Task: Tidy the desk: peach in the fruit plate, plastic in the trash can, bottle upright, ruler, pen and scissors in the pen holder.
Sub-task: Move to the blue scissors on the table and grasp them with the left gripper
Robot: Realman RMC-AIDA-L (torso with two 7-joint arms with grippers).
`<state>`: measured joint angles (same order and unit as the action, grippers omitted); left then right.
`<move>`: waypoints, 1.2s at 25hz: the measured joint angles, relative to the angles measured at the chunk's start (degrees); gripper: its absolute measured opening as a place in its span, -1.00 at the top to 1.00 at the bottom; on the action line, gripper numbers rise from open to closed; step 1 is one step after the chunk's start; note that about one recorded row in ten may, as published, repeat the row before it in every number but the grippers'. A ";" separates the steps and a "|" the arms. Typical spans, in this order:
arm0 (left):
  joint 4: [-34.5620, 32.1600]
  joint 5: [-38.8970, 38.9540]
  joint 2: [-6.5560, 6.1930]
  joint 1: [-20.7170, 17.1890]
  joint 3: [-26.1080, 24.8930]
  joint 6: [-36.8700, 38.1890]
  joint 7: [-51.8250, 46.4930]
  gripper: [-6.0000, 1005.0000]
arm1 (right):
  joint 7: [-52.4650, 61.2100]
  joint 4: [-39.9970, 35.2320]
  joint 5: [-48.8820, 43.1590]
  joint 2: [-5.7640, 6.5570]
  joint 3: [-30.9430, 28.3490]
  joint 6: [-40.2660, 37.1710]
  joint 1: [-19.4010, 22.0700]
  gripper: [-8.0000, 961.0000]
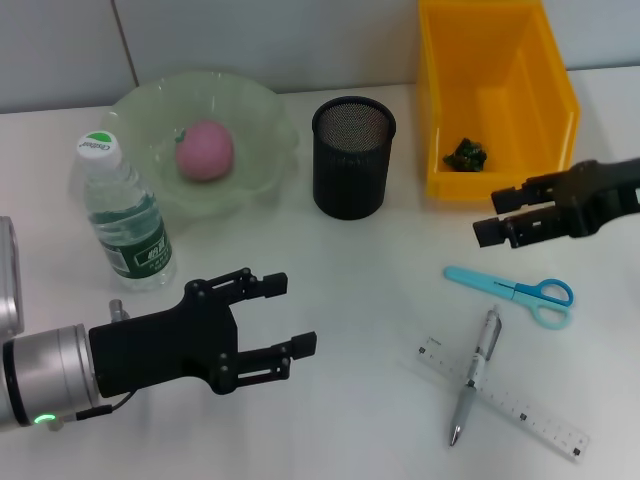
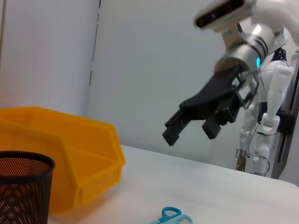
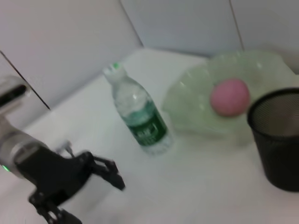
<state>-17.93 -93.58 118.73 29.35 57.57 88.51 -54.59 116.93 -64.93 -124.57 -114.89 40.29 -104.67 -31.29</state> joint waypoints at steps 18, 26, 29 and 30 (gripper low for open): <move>0.09 0.40 0.03 0.00 -0.36 -1.15 -0.44 -0.56 | 2.59 -1.21 -30.50 1.43 11.81 -1.38 -12.09 -0.63; 0.09 0.43 0.07 0.00 -0.59 -1.31 -1.21 -0.56 | 2.12 2.12 -33.81 1.27 16.44 4.20 -13.11 -0.63; 0.09 0.43 0.09 0.00 -0.62 -1.33 -1.46 -0.56 | 1.75 4.62 -34.22 1.26 17.44 6.10 -14.05 -0.63; 0.09 0.43 0.10 0.00 -0.62 -1.33 -1.58 -0.56 | 1.66 5.41 -34.41 1.25 17.88 6.81 -14.43 -0.63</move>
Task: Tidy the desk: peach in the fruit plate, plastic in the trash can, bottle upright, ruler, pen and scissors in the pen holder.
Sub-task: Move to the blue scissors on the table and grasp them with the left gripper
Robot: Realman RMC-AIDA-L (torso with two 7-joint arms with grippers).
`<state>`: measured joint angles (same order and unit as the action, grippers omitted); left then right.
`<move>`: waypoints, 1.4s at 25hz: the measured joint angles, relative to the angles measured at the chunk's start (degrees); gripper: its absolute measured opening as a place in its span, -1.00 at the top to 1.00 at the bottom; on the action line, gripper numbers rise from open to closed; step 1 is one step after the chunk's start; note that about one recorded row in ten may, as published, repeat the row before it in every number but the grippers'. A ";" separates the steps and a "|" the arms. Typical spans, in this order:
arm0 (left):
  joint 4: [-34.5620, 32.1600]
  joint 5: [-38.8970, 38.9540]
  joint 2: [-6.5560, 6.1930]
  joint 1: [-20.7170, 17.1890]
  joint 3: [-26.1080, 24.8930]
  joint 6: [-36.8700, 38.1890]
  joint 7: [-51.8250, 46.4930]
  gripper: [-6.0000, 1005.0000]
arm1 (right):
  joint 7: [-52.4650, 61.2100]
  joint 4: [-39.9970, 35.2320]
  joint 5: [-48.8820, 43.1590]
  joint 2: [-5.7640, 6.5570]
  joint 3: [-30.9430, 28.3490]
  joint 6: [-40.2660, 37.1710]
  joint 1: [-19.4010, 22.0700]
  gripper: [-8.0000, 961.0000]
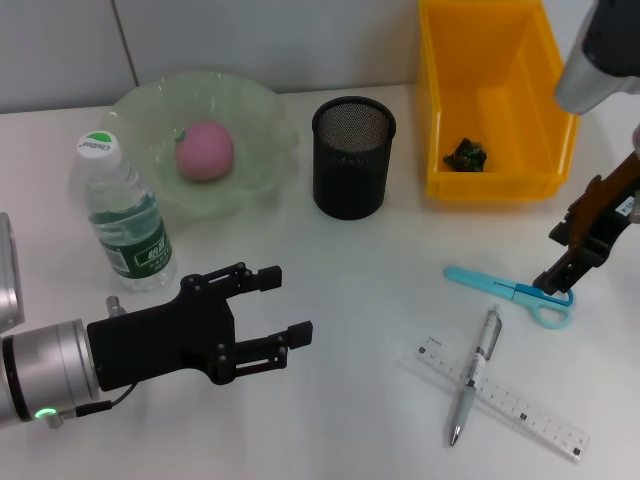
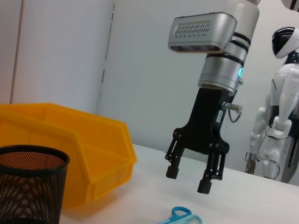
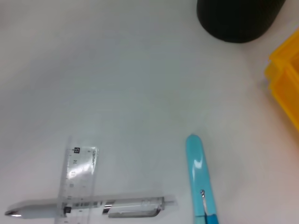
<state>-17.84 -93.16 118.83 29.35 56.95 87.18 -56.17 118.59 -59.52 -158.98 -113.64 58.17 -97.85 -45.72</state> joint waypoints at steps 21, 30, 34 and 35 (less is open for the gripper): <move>0.00 0.23 0.08 -0.35 -0.09 0.00 -0.26 -0.56 | -1.34 6.19 -4.40 -2.90 6.59 9.42 -2.01 -0.63; 0.39 0.71 0.08 -0.44 -0.09 0.01 -0.01 -0.56 | -1.34 6.65 -5.25 -3.25 6.69 10.34 -1.98 -0.48; 0.66 0.72 0.09 -0.38 -0.09 0.01 0.14 -0.56 | -1.35 7.40 -5.28 -3.48 6.95 10.67 -2.05 -0.41; 0.67 0.71 0.09 -0.38 -0.08 0.02 0.12 -0.56 | -1.35 7.46 -5.28 -3.58 7.05 10.71 -2.05 -0.39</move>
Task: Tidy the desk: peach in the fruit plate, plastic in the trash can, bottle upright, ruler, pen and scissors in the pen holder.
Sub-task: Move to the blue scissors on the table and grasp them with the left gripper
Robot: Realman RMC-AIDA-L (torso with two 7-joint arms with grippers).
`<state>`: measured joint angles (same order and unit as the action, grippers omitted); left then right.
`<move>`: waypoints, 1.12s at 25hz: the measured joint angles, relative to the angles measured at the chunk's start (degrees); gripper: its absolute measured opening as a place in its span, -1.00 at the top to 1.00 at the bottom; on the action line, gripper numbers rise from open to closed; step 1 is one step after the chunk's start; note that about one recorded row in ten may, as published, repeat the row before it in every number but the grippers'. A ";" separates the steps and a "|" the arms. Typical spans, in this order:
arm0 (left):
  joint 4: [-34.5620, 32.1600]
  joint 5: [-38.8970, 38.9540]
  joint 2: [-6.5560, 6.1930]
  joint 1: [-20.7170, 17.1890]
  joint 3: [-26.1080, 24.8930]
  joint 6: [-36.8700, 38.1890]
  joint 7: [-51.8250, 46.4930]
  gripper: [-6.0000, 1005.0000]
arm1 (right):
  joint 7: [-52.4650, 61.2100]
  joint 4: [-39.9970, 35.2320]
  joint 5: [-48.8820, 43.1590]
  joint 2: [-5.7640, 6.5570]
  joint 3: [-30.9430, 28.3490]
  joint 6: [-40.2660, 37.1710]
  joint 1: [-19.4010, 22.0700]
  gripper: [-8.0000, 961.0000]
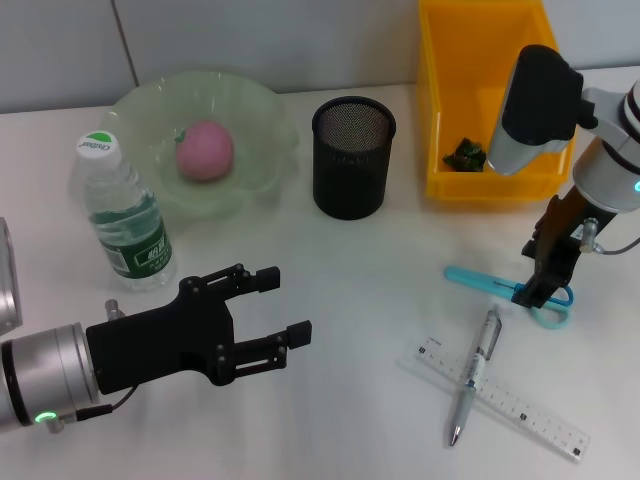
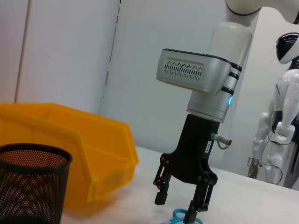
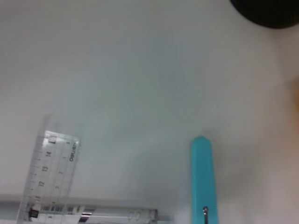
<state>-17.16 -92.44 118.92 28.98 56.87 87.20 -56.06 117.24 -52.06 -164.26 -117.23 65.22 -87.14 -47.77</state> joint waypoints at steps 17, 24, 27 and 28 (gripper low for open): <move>0.03 0.06 0.00 -0.07 0.00 0.30 -0.23 -0.56 | 0.00 0.02 0.00 -0.47 0.26 1.38 0.31 -0.05; 0.03 0.08 0.00 -0.07 0.00 0.32 -0.12 -0.56 | 0.00 0.03 0.27 -0.78 0.26 1.88 0.13 -0.03; 0.03 0.08 0.00 -0.07 0.00 0.33 -0.01 -0.56 | 0.00 0.37 0.29 -0.90 0.26 2.27 -0.22 -0.03; 0.03 0.08 0.00 -0.07 0.00 0.31 0.09 -0.56 | 0.00 0.77 0.30 -0.91 0.26 2.35 -0.49 -0.03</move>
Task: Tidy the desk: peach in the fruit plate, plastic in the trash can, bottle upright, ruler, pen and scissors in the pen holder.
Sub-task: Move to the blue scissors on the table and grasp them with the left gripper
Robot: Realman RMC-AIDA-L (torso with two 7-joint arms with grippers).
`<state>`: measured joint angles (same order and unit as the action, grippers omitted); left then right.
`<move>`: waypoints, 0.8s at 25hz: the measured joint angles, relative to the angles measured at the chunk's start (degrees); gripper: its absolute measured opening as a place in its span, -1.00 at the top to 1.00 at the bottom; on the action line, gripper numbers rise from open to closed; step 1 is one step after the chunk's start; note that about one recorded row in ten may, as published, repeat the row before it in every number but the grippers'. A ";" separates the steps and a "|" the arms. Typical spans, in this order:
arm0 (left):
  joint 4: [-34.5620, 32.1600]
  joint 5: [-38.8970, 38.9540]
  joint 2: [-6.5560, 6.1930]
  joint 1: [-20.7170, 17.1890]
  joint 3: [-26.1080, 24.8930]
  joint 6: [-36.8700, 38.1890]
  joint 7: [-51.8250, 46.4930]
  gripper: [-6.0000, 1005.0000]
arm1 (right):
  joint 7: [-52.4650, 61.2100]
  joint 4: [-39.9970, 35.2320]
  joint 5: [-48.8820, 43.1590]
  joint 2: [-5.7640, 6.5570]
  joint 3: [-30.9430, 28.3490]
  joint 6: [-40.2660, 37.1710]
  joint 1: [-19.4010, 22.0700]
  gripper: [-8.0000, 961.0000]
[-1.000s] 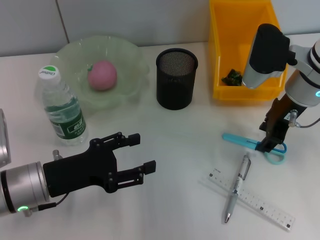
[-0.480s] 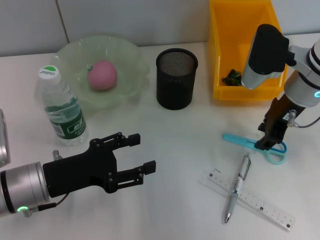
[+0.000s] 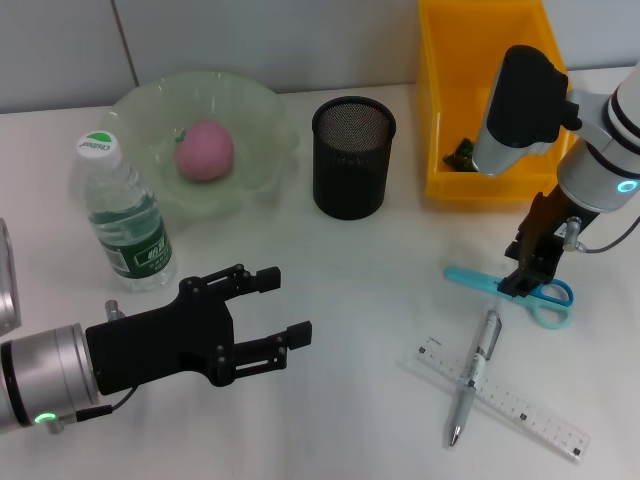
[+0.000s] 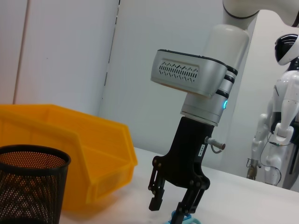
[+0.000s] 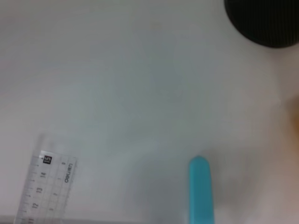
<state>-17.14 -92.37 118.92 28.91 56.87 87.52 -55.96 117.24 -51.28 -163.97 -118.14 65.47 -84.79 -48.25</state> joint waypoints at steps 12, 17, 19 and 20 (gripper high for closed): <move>0.00 0.00 -0.09 0.00 0.00 0.01 0.04 -0.56 | 0.00 1.78 0.06 -0.13 0.09 0.75 -0.71 -0.02; 0.00 0.00 -0.19 0.00 0.00 -0.02 0.06 -0.56 | 0.00 2.05 0.05 -0.24 0.09 1.26 -0.79 -0.02; 0.00 0.00 -0.19 0.00 0.00 -0.04 0.07 -0.56 | 0.00 2.11 0.02 -0.28 0.09 1.42 -0.79 -0.01; 0.00 0.00 -0.19 0.00 0.00 -0.05 0.07 -0.56 | 0.00 2.13 -0.02 -0.32 0.09 1.53 -0.79 -0.01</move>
<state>-17.14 -92.37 118.73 28.91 56.87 87.46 -55.90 117.25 -49.15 -163.99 -118.46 65.57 -83.26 -49.05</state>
